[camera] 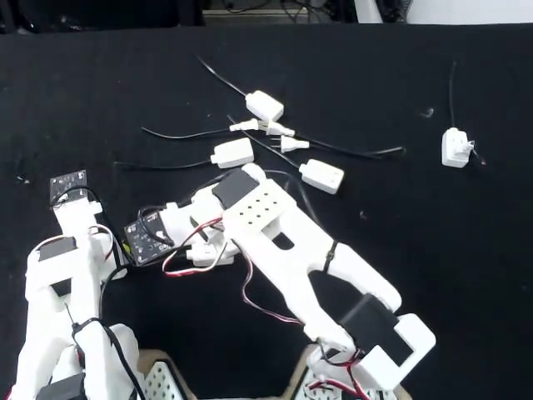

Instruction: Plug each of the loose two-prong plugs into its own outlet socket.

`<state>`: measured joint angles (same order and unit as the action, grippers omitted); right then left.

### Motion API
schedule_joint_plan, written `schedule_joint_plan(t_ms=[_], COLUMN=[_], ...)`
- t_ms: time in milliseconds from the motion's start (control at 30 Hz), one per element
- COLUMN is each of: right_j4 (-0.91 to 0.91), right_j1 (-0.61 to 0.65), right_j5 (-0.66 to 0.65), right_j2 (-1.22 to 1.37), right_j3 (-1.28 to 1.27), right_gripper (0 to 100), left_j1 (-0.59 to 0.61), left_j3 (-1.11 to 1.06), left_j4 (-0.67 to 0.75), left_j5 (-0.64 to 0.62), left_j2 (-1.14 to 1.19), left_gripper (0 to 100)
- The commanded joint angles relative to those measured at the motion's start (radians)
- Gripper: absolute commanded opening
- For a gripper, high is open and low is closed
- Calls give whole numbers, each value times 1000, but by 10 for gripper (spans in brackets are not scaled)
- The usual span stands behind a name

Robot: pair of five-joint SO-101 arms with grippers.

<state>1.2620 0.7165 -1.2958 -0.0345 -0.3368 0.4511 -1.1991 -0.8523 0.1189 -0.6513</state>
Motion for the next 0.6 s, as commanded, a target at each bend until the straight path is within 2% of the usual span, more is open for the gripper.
schedule_joint_plan(t_ms=[0, 567], right_j4=[37, 49], right_j1=[-23, 49], right_j5=[-9, -11], right_j2=[-44, -96], right_j3=[30, 28], right_gripper=[11, 11], left_j1=[8, 8], left_j3=[8, 8], left_j4=[11, 11], left_j5=[0, 0], left_j2=[-25, -25], left_gripper=[199, 199])
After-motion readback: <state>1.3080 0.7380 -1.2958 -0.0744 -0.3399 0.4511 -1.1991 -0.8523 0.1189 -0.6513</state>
